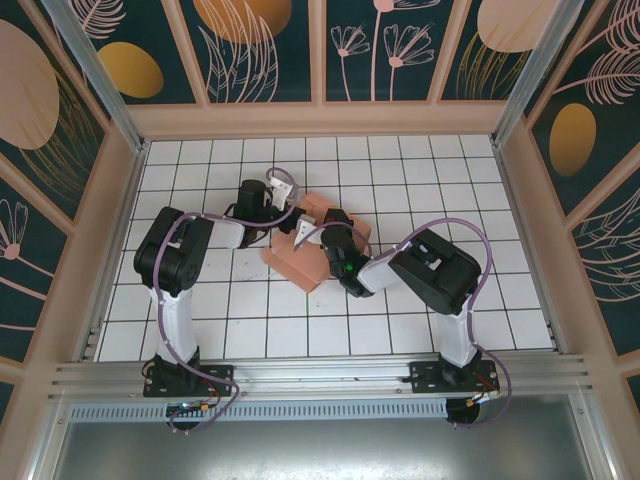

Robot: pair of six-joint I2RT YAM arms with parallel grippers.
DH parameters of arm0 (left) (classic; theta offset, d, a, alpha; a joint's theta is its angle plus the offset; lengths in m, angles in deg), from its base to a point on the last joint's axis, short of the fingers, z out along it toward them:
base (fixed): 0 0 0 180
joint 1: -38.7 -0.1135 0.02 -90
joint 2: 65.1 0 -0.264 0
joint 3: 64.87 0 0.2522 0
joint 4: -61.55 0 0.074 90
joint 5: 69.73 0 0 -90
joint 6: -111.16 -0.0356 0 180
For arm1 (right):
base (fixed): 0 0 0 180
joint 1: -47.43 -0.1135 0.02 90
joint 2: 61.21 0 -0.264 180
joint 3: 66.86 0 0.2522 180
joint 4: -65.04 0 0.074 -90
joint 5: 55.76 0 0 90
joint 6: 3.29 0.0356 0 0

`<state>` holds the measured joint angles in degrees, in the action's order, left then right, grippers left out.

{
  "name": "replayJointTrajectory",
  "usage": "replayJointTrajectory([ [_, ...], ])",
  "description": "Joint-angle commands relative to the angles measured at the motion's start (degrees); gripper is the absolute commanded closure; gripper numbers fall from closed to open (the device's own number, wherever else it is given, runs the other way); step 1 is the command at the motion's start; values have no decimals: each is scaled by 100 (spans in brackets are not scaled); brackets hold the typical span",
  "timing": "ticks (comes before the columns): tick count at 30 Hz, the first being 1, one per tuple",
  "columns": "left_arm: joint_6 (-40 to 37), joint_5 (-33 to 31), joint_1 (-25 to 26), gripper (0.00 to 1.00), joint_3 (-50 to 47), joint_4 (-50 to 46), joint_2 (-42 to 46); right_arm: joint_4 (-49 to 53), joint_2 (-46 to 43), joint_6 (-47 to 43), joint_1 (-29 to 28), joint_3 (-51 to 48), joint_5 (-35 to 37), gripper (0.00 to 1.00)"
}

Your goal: Fold the paper box

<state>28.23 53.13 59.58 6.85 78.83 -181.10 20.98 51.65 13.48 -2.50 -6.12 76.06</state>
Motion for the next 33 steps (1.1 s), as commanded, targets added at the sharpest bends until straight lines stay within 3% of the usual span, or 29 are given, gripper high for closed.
replayJointTrajectory([
  [1,-39,192,56,81,76,141,-95,406,-163,469,-96,175,-137,100],
  [3,-51,170,56,83,72,138,-95,627,-239,694,-96,210,-206,98],
  [5,-73,154,56,83,58,147,-96,868,-366,1010,-104,247,-315,82],
  [10,-58,82,56,84,20,206,-84,1730,-798,2065,-93,350,-863,60],
  [13,1,23,56,84,-41,358,-76,2928,-1150,3061,-59,571,-1791,43],
  [17,104,-84,56,83,-106,522,-56,3536,-1716,4294,49,568,-3307,33],
  [22,334,-288,65,84,-445,1061,92,3223,-2412,5619,367,271,-4538,29],
  [28,456,-1225,159,84,-1034,1659,525,2572,-2941,7817,1201,26,-5578,31],
  [33,444,-1932,416,82,-1559,2373,818,2714,-3070,9401,1818,50,-5317,31],
])
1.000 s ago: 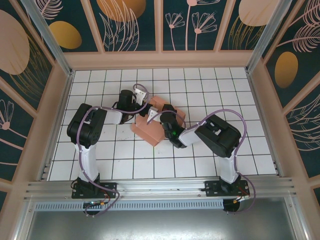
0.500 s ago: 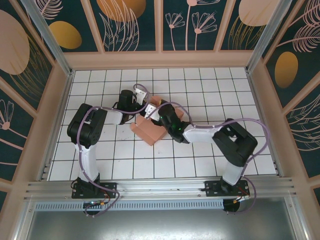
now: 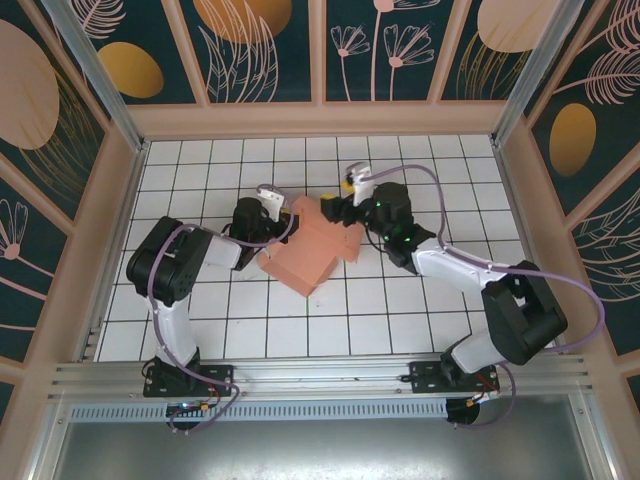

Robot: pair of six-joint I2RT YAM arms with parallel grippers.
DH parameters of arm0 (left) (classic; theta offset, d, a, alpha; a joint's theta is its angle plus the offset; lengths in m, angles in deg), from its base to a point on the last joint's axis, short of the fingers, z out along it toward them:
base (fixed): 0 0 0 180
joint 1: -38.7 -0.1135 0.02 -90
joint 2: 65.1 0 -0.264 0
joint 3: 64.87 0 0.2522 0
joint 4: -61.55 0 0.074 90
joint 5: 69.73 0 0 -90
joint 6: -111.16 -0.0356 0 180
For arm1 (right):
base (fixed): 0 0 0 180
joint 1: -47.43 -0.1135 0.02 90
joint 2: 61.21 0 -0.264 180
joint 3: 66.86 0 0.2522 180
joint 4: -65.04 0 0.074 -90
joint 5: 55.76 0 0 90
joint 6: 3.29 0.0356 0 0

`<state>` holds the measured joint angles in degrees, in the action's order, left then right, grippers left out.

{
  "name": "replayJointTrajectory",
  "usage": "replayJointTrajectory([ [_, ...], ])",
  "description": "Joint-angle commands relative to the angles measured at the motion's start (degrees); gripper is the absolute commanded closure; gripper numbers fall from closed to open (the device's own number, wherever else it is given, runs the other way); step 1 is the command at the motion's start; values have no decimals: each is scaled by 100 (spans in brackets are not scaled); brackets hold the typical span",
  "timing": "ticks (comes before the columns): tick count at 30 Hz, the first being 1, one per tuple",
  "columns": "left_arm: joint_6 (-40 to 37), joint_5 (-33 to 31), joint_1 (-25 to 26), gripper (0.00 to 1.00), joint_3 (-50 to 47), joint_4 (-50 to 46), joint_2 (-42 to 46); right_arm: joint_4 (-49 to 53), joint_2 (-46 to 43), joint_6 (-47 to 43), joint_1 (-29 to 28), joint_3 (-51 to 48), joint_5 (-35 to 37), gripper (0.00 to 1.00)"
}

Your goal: Fold the paper box

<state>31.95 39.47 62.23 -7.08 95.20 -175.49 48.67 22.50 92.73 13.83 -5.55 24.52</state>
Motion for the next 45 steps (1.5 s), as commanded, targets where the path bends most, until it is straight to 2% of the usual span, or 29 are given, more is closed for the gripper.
replayJointTrajectory([
  [1,73,-694,226,82,-216,786,282,214,-116,1684,272,129,-193,31],
  [5,84,-1107,584,81,-521,1304,256,809,214,2240,684,534,-999,31],
  [8,134,-1232,782,80,-648,1695,42,799,549,2171,712,668,-1529,31],
  [16,55,-1306,1007,79,-634,1747,-252,1123,1506,2385,672,1217,-2184,32],
  [22,55,-1219,1013,78,-611,1686,-329,1191,1961,2439,644,1386,-2452,37],
  [31,-156,-1173,1005,82,-445,1371,-343,1719,2420,2291,585,1813,-2474,51],
  [34,-272,-1215,1013,90,-392,1273,-369,1865,2545,2208,550,1917,-2457,52],
  [39,40,-870,1023,89,-113,1427,-630,2082,2644,2062,534,1960,-2290,52],
  [45,173,-892,1173,88,6,1627,-838,2128,2594,1999,535,1815,-2333,54],
])
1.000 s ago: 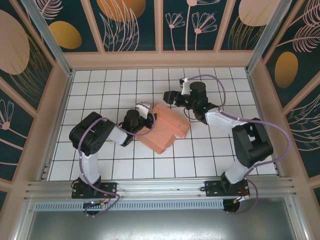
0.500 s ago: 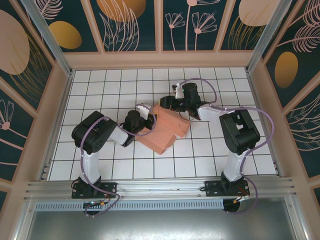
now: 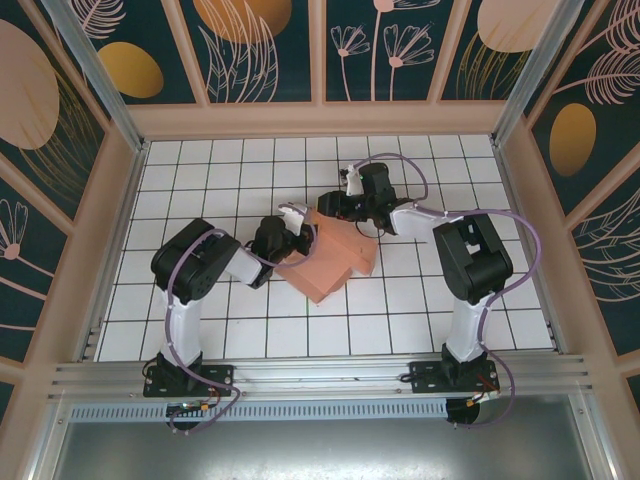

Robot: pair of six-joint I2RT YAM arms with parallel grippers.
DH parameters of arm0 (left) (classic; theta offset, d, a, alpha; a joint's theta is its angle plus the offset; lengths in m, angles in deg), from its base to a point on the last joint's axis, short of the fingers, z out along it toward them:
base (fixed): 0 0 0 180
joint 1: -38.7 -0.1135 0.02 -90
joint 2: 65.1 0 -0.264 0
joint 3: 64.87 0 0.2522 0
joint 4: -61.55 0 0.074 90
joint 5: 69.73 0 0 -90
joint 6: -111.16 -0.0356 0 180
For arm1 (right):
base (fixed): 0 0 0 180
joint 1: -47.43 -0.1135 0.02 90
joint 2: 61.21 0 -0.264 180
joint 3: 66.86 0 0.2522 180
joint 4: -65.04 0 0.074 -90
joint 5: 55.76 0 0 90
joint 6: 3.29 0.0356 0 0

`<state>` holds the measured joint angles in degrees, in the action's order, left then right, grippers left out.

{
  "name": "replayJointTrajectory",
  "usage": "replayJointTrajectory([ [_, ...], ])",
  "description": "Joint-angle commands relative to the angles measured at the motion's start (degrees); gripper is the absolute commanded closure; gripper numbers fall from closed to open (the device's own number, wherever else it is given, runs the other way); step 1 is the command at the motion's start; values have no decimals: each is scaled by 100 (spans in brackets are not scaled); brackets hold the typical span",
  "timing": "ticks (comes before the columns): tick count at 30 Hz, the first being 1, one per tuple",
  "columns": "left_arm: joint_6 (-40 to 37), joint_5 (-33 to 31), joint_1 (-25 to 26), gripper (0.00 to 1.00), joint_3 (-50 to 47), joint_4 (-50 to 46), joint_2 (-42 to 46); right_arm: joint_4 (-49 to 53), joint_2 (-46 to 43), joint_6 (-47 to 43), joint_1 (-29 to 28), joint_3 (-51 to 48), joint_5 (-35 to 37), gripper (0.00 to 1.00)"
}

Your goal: Fold the paper box

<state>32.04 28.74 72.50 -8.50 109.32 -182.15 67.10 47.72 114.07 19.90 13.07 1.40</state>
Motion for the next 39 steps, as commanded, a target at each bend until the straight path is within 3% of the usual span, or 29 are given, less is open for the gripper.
replayJointTrajectory([
  [1,168,173,164,87,172,218,-204,270,41,-140,-69,-98,-21,54],
  [18,213,41,192,71,483,-115,-328,99,37,-77,15,-358,-358,58],
  [21,225,69,195,76,613,-278,-363,55,41,-48,37,-401,-450,59],
  [27,248,119,188,99,679,-394,-406,37,-34,-64,52,-456,-504,59],
  [34,264,59,189,100,610,-362,-358,26,-265,-89,68,-480,-449,56],
  [39,442,20,188,100,495,-239,-202,-46,-896,-178,191,-735,-44,44],
])
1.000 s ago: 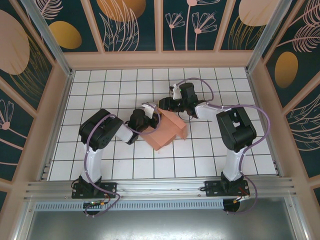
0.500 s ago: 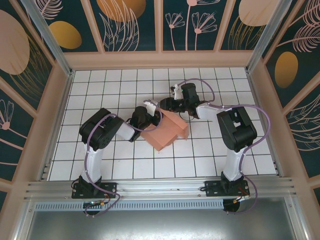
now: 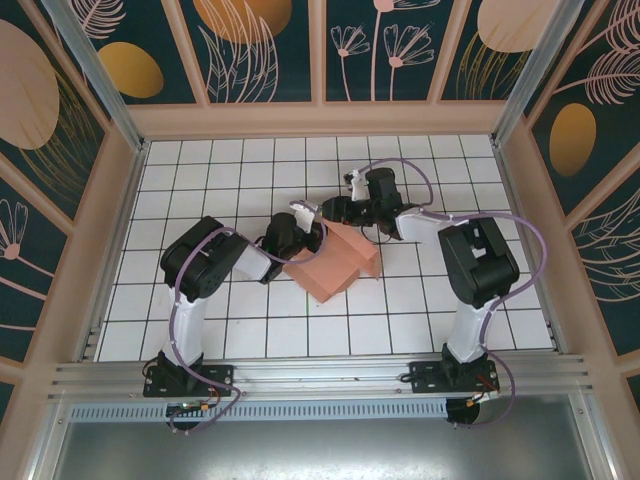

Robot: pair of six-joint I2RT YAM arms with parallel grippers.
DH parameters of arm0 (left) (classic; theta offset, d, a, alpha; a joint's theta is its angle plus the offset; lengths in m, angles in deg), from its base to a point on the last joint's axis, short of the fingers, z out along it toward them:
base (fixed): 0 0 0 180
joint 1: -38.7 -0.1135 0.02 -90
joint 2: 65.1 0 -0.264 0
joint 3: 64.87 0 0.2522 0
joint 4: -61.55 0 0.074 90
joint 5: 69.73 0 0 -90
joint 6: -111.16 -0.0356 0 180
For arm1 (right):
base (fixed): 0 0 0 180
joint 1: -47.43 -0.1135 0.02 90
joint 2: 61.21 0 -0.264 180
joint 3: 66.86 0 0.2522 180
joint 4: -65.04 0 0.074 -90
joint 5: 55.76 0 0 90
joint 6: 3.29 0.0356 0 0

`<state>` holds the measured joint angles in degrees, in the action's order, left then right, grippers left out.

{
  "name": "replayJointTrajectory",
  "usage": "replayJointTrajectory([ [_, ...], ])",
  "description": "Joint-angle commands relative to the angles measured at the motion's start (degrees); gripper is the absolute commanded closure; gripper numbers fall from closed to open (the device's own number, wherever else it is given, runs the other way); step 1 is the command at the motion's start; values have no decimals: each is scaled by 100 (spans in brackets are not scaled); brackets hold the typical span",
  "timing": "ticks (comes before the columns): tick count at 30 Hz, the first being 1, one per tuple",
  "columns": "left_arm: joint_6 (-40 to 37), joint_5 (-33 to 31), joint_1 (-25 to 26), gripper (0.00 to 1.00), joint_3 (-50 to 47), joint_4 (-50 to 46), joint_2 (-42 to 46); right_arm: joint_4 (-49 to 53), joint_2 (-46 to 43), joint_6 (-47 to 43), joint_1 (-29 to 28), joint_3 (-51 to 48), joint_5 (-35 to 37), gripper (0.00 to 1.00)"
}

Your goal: Fold the paper box

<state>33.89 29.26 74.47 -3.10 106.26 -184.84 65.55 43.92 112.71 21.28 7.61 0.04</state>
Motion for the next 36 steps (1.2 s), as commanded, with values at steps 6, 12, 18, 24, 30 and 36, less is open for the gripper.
replayJointTrajectory([
  [6,889,-60,-50,100,-57,86,299,-47,-1831,45,554,-907,708,36],
  [12,1719,-302,-54,100,-210,335,726,-371,-3247,441,1427,-1776,721,36],
  [18,2865,-344,-106,100,-180,554,1074,-952,-4568,943,2192,-2757,618,41],
  [24,3855,-99,-115,100,-40,1164,1085,-1664,-4989,1528,2287,-3519,39,41],
  [30,4128,50,-119,100,277,1323,904,-3415,-4789,2605,1911,-4146,-247,42],
  [36,4187,50,-119,100,317,1373,856,-3339,-4656,2359,1345,-3950,-53,42],
])
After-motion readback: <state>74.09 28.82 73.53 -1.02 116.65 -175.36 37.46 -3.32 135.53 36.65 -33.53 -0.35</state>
